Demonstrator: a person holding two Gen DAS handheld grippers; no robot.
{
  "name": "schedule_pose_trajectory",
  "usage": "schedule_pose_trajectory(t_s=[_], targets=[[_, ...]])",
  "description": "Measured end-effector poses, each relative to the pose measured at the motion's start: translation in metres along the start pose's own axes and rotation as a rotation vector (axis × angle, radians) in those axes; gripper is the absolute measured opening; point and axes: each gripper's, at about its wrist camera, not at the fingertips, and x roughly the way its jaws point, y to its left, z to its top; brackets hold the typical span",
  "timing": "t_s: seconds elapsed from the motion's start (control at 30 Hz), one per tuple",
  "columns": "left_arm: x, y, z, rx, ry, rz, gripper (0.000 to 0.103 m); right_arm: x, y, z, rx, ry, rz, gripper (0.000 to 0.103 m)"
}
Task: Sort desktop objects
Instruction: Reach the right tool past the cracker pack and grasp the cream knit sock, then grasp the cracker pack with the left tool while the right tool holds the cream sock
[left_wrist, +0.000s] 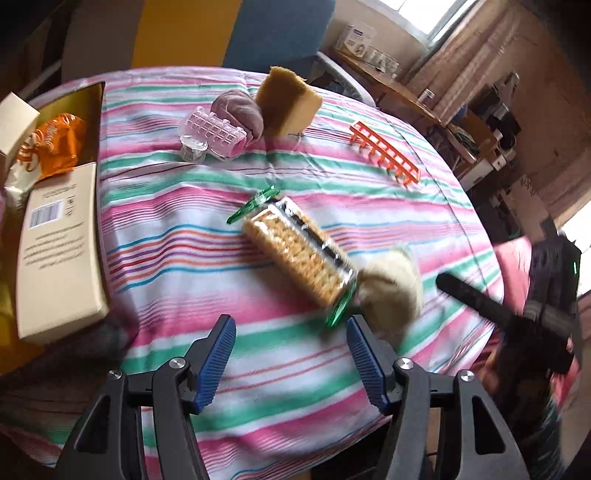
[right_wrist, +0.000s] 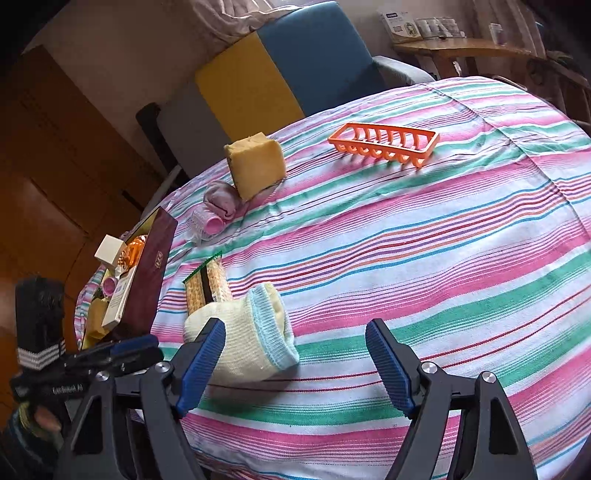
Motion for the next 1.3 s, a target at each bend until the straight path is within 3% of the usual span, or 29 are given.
schedule_pose_trajectory(t_s=[0.37, 0.47, 0.67, 0.83, 1.0, 1.23, 1.3], targets=[[0.03, -0.002, 0.05, -0.063, 0.022, 0.07, 0.064, 0.02, 0.044, -0.011, -0.196, 0.053, 0.026, 0.088], [0.038, -0.004, 0.06, -0.069, 0.032, 0.084, 0.064, 0.031, 0.054, -0.014, -0.262, 0.071, -0.026, 0.088], [0.059, -0.018, 0.066, 0.046, 0.064, 0.156, 0.064, 0.045, 0.054, -0.015, -0.295, 0.028, -0.168, 0.089], [0.06, -0.029, 0.065, 0.196, 0.037, 0.155, 0.064, 0.033, 0.031, -0.009, -0.226, -0.043, -0.252, 0.084], [0.063, -0.045, 0.058, 0.317, 0.045, 0.095, 0.065, 0.027, 0.011, -0.012, -0.175, -0.052, -0.286, 0.086], [0.07, -0.047, 0.058, 0.292, 0.044, 0.135, 0.066, 0.036, 0.018, -0.014, -0.213, -0.061, -0.298, 0.103], [0.072, -0.048, 0.058, 0.284, 0.044, 0.147, 0.066, 0.039, 0.021, -0.015, -0.233, -0.063, -0.317, 0.103]])
